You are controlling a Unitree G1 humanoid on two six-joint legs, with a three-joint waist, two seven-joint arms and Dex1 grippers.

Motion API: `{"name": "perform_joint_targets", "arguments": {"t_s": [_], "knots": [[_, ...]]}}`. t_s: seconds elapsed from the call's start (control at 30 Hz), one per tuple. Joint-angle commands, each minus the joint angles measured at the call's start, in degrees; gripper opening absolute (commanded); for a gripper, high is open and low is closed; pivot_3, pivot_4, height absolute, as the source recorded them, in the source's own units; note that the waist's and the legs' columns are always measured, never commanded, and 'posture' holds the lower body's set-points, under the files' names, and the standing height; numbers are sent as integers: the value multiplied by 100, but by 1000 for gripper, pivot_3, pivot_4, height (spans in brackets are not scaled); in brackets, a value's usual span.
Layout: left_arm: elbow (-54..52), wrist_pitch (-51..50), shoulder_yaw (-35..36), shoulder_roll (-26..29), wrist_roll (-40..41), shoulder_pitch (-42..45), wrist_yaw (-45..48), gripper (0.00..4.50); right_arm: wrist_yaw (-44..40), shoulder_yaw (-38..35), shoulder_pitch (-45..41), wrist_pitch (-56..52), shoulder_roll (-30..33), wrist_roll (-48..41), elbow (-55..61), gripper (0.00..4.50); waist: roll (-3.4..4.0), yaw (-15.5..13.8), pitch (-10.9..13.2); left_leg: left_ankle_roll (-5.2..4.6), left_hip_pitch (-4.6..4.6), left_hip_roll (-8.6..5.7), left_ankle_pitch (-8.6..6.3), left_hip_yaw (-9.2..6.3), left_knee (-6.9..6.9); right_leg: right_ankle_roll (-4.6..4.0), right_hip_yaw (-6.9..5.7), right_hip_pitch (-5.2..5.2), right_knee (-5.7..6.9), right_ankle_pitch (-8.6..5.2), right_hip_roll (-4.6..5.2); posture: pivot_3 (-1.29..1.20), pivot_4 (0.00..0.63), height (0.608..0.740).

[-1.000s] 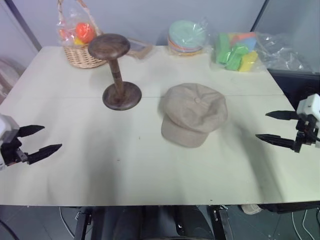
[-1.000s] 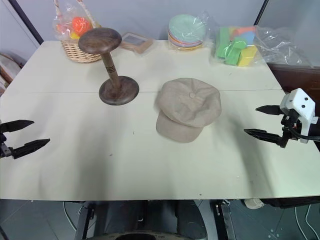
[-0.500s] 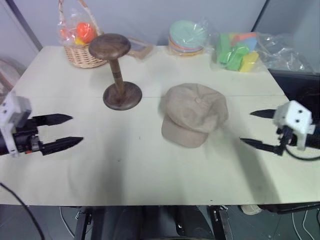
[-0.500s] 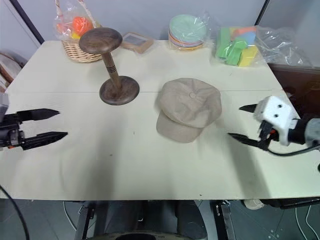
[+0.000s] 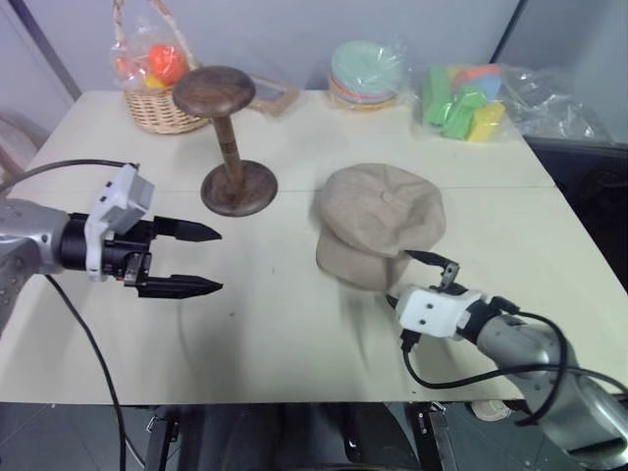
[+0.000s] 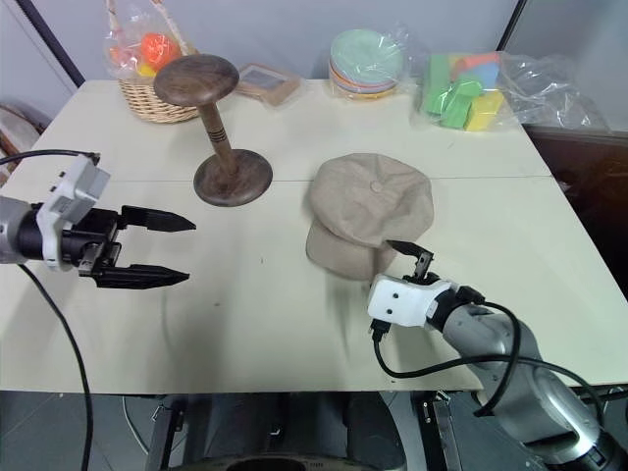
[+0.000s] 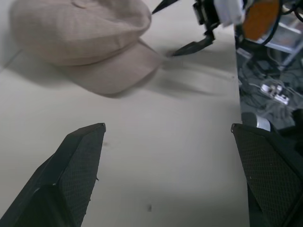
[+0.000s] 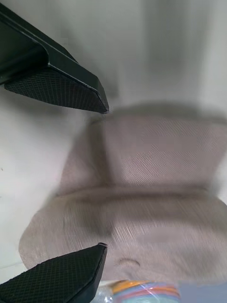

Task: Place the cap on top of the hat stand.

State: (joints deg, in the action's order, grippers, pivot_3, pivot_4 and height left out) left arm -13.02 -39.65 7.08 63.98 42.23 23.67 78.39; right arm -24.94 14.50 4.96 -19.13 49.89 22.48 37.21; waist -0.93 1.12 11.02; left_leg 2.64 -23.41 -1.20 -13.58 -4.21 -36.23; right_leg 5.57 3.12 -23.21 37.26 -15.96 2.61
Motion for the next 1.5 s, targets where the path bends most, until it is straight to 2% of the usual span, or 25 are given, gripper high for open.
{"name": "perform_joint_targets", "arguments": {"t_s": [0.03,0.17,0.33,0.6,0.73,0.87,1.0,1.1,1.2,1.37,1.5], "knots": [[118,132,-105,-35,-131,235,125,4500,39,134,100,445,-191,241,-42,4489,0,4,0,0,1,1,0,-1,1,0,0,0,2,0,0,0,150,740],[156,168,-145,-112,-185,284,161,4500,64,141,171,766,-516,251,-287,4489,-1,11,-1,0,3,5,0,-5,1,2,-1,0,10,1,-7,0,150,740],[82,200,-113,-209,-234,177,153,4500,168,441,-139,1095,-1034,520,-1002,4489,-27,20,-16,0,13,6,0,-6,-2,1,-2,10,14,1,-8,0,150,740],[83,83,-7,-125,-200,211,147,4500,1172,802,-1124,1227,-1857,1902,-2324,4489,-41,125,-25,7,39,8,4,-13,-2,-4,-3,29,31,-1,-14,0,150,740],[125,80,1,-114,-211,264,142,4500,1488,893,-1510,1322,-1986,2243,-2954,4489,-42,123,-25,7,63,6,4,-14,-2,-4,-3,52,31,-1,-12,0,150,740],[145,70,-14,-143,-227,346,107,4500,1599,847,-1669,1456,-2027,2169,-3413,4489,-53,112,-32,7,90,5,4,-18,1,-17,-4,83,29,-10,-4,0,150,740],[157,90,-29,-194,-242,385,65,4500,1526,791,-1742,1592,-2014,2054,-3511,3331,-59,101,-35,7,95,5,4,-23,0,-17,-7,90,29,-10,-4,0,150,740],[142,83,-22,-222,-230,384,38,4500,1465,736,-1747,1625,-2024,2001,-3513,1622,-58,105,-35,7,94,5,4,-23,0,-8,-6,90,29,-6,-1,0,150,740],[118,83,23,-233,-206,329,3,4500,1483,630,-1763,1596,-2046,2014,-3432,168,-61,133,-37,7,96,5,4,-23,1,-7,-6,90,29,-6,-3,0,150,740],[35,-47,312,-295,-55,168,-240,4500,1433,339,-1876,1579,-2039,1889,-3264,76,-58,138,-35,7,96,6,4,-24,8,-4,-6,84,30,-5,-5,0,150,740],[-184,-619,1260,-458,551,-95,-974,4500,1246,-127,-2373,1786,-1884,1497,-2876,76,-52,138,-31,7,93,11,4,-38,7,-3,-6,81,30,-4,-1,0,150,740]]}}
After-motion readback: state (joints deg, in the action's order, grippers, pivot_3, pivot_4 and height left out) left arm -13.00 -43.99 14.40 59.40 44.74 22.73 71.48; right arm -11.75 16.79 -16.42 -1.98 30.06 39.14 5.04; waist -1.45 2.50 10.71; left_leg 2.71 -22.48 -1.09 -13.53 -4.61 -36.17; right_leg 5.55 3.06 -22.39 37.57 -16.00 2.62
